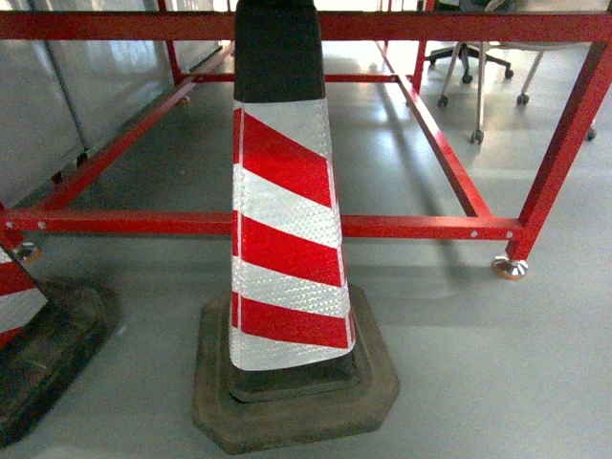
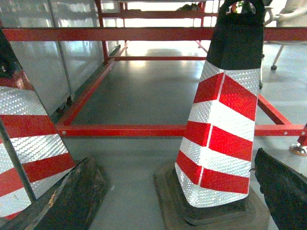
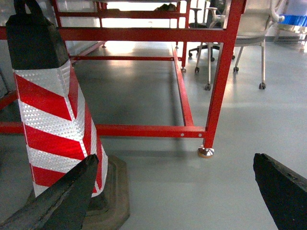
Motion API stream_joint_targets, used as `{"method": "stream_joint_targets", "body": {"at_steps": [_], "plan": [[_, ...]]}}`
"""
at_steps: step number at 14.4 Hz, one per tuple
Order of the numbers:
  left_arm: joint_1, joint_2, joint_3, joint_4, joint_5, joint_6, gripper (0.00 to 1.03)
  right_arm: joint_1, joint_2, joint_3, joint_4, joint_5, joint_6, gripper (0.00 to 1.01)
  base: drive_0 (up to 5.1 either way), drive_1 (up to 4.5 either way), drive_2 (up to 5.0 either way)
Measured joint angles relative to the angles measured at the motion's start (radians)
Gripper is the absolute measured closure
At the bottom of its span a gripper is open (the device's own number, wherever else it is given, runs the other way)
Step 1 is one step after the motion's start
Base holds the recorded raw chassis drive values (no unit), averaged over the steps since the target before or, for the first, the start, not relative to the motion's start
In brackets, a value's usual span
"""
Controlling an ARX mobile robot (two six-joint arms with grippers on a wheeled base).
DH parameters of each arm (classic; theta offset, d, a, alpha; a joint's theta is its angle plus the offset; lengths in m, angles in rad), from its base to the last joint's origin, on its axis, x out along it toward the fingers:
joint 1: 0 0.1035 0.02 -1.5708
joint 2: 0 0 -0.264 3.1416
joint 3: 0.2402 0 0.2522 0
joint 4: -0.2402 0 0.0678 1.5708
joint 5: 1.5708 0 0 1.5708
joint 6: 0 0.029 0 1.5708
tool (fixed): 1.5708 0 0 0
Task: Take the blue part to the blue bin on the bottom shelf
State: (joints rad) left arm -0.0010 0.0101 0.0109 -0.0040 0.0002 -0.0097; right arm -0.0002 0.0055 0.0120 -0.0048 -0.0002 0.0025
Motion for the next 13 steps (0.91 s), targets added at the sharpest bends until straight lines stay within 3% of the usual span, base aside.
{"method": "stream_joint_targets", "body": {"at_steps": [13], "plan": [[0.000, 0.000, 0.000, 0.000, 0.000, 0.000, 0.05, 0.000, 0.000, 0.000, 0.000, 0.000, 0.000, 0.03, 0.0, 0.00, 0.0]]}}
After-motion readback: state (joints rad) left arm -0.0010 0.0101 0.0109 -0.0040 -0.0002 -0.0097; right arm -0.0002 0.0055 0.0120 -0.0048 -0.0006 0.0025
